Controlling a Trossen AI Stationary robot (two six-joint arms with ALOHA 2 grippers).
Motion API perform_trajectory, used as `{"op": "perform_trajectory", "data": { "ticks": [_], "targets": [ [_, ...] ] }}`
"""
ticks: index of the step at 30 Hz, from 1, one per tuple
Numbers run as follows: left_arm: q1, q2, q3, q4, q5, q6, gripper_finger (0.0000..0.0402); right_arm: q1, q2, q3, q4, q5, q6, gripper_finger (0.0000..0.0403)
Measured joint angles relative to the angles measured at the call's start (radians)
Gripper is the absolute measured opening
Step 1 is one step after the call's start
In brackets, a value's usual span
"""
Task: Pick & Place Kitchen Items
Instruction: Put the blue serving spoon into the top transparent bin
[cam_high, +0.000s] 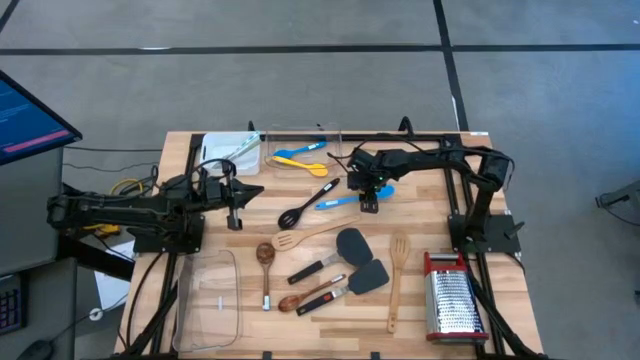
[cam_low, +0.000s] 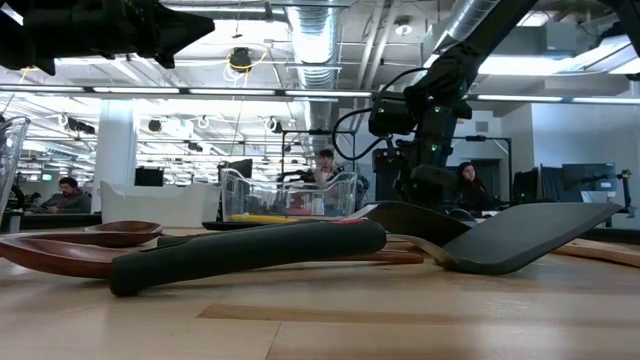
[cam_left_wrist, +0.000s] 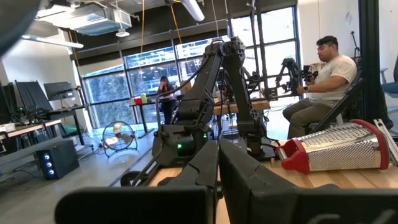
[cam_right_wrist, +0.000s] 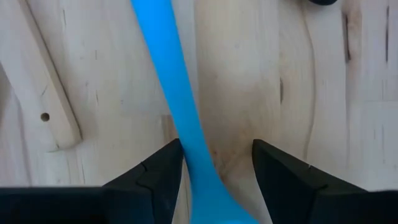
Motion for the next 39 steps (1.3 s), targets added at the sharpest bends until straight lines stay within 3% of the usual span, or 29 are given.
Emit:
{"op": "perform_trajectory", "data": {
  "ticks": [8, 20, 39],
  "targets": [
    [0.0, 0.0, 0.0, 0.0, 0.0, 0.0, 0.0004, 0.0, 0.003, -0.002, 0.017, 0.0, 0.0, 0.0156],
    [0.0, 0.0, 0.0, 0.0, 0.0, 0.0, 0.0004, 0.001, 0.004, -0.002, 0.025, 0.002, -0.003, 0.0038],
    [0.0, 0.0, 0.0, 0.0, 0.0, 0.0, 0.0004, 0.036, 0.003, -0.001, -0.029, 0.018, 0.012, 0.0036]
  ]
}}
